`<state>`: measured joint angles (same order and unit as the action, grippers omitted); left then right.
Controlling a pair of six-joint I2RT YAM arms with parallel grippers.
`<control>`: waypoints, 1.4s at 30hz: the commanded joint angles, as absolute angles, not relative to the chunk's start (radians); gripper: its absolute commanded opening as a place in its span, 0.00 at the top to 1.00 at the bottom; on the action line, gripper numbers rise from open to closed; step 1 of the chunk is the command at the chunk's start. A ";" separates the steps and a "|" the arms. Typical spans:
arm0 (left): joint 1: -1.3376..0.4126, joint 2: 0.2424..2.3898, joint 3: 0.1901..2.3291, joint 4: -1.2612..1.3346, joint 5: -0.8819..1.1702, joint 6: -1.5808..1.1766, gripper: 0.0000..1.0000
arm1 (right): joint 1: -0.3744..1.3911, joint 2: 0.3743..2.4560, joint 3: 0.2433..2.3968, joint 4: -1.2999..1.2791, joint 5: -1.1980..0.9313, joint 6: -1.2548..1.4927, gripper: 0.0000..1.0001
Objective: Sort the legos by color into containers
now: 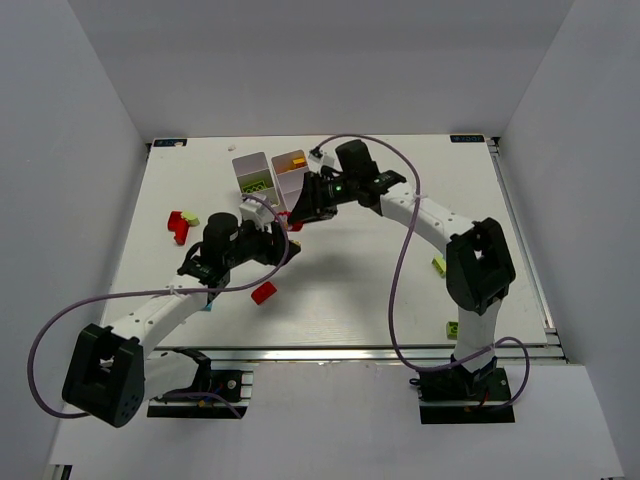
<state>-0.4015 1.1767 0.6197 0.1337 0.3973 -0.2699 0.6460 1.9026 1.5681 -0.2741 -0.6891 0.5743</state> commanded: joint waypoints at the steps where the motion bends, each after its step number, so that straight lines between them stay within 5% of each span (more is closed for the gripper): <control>1: -0.405 1.120 0.568 0.109 0.416 -0.275 0.84 | 0.574 1.901 1.684 -0.120 -0.718 0.555 1.00; 10: -0.400 1.060 0.555 0.068 0.350 -0.310 0.85 | 0.506 1.966 1.831 -0.115 -0.747 0.301 1.00; 15: -0.344 1.086 0.675 -0.047 0.348 -0.397 0.84 | 0.486 1.973 1.835 -0.127 -0.890 -0.476 1.00; 20: -0.209 1.164 0.860 -0.224 0.432 -0.465 0.84 | 0.515 2.063 1.948 -0.284 -0.783 -0.964 1.00; 42: -0.040 1.137 0.999 -0.276 0.442 -0.537 0.83 | 0.606 2.216 1.944 -0.221 -0.535 -1.321 0.95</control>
